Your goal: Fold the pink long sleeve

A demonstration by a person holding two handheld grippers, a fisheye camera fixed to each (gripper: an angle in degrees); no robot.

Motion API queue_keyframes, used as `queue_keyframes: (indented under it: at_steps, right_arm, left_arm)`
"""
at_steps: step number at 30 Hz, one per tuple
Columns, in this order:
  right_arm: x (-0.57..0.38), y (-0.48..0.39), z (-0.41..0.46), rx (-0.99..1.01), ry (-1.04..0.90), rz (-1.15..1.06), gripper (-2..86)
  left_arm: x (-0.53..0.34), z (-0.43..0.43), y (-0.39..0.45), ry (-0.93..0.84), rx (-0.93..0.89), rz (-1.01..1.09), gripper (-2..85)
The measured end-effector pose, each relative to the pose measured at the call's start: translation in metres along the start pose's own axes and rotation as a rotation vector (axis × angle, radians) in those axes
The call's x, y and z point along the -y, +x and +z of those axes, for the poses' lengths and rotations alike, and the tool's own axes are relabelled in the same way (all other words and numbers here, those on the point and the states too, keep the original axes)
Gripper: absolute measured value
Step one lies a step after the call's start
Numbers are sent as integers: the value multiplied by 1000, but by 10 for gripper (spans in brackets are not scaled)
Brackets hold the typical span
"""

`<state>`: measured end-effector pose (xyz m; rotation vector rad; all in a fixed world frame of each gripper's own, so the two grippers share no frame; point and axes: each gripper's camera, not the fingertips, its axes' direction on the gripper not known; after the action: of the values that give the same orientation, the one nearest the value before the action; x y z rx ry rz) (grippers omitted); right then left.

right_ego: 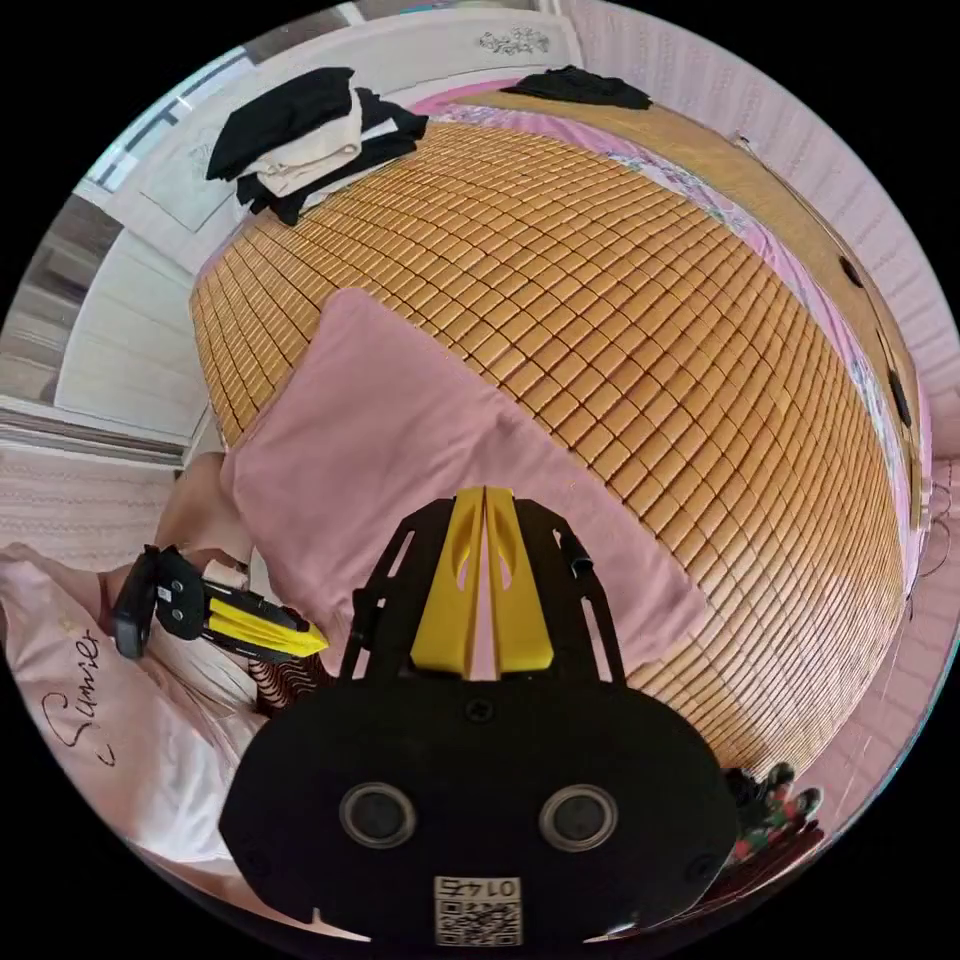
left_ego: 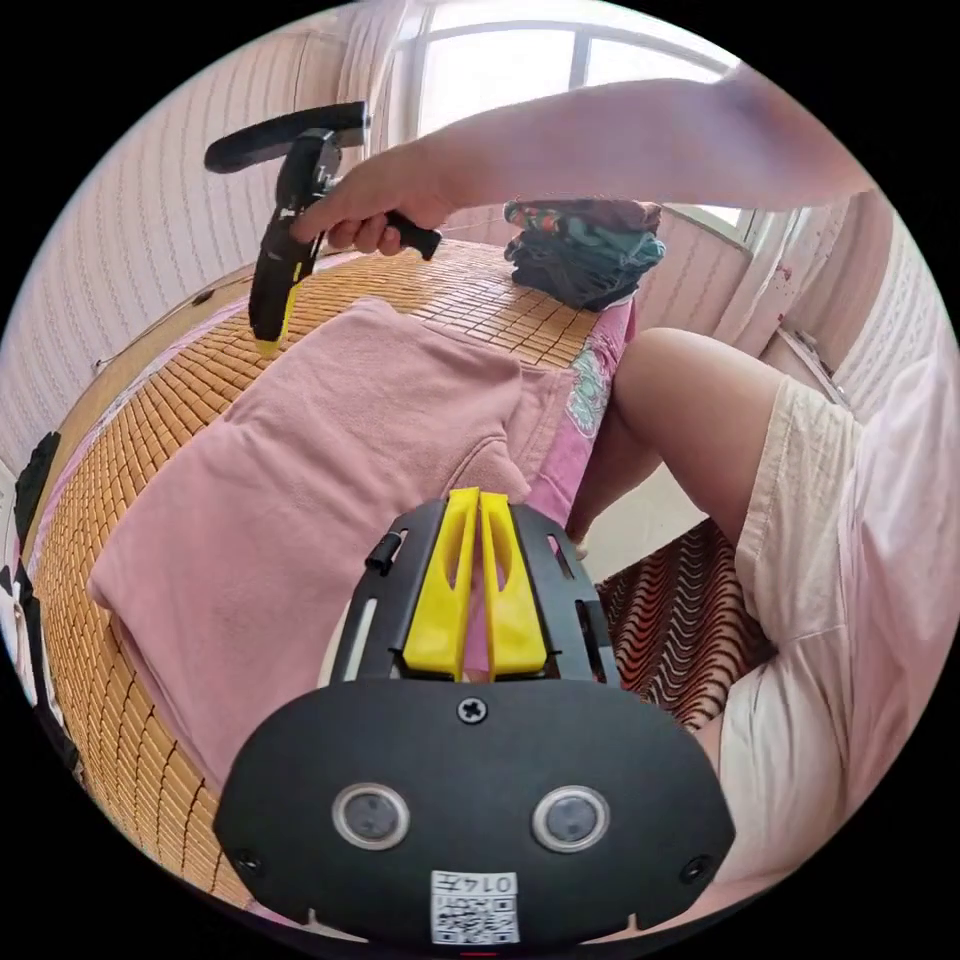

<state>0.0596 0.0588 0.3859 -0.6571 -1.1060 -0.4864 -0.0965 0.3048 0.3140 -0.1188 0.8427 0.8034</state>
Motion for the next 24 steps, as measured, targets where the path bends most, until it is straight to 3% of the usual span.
queue_keyframes:
  at_steps: [5, 6, 9, 15, 20, 24]
  right_arm:
    - [-159, 40, -30, -22, 24, 316, 23]
    - [-189, 45, -35, -27, 30, 376, 60]
    - [-237, 53, -39, -2, 19, 440, 90]
    - [-281, 79, -68, 187, 54, 458, 19]
    - [-327, 93, -145, 497, 306, 437, 10]
    - [-362, 76, -189, 568, 338, 350, 12]
  left_arm:
    - [12, 8, 21, 104, 10, -15, 84]
    - [15, 14, 24, 100, 4, -40, 109]
    - [28, 26, 32, 91, 19, -68, 147]
    - [71, 75, 54, -45, 42, 5, 202]
    - [96, 85, 71, -112, 103, 74, 178]
    - [96, 63, 86, -162, 140, 40, 62]
